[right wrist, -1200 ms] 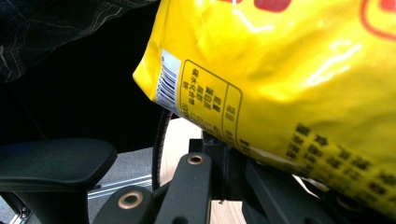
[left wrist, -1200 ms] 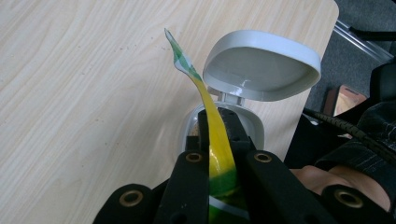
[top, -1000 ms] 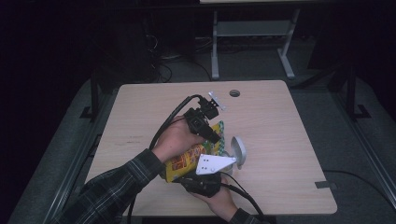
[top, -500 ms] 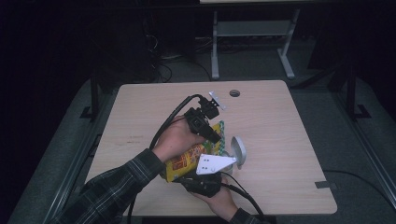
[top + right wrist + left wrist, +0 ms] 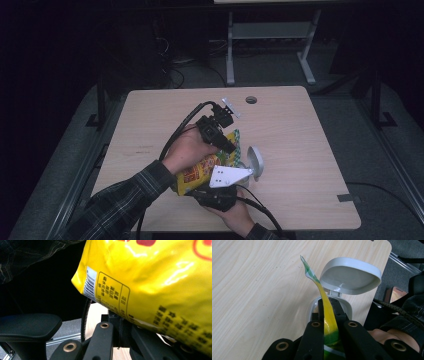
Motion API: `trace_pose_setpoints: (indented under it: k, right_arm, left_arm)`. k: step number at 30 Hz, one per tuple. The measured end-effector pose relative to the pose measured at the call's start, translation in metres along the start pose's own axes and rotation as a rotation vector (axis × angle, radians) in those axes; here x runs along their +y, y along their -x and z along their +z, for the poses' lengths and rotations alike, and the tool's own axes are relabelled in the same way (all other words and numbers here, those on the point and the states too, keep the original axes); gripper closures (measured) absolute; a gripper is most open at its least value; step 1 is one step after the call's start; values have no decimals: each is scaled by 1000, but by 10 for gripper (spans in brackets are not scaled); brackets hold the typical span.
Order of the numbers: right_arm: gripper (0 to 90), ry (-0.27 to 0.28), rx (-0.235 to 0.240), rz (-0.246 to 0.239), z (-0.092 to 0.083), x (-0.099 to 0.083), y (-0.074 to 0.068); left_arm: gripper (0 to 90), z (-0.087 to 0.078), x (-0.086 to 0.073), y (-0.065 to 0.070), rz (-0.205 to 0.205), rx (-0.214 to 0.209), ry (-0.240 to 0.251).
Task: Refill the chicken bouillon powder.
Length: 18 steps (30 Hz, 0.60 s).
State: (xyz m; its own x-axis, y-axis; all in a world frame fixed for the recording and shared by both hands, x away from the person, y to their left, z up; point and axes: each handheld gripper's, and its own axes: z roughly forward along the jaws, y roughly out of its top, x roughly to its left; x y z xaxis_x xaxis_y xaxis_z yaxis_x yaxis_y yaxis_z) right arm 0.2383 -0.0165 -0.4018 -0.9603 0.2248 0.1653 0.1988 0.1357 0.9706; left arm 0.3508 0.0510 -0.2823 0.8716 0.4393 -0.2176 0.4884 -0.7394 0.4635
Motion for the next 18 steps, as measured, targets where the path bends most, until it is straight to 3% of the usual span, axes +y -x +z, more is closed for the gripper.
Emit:
trace_pose_setpoints:
  k: [18]
  right_arm:
    - [900,1,-1,2,0,0,0]
  left_arm:
    - [898,0,0,0,1,2,-5]
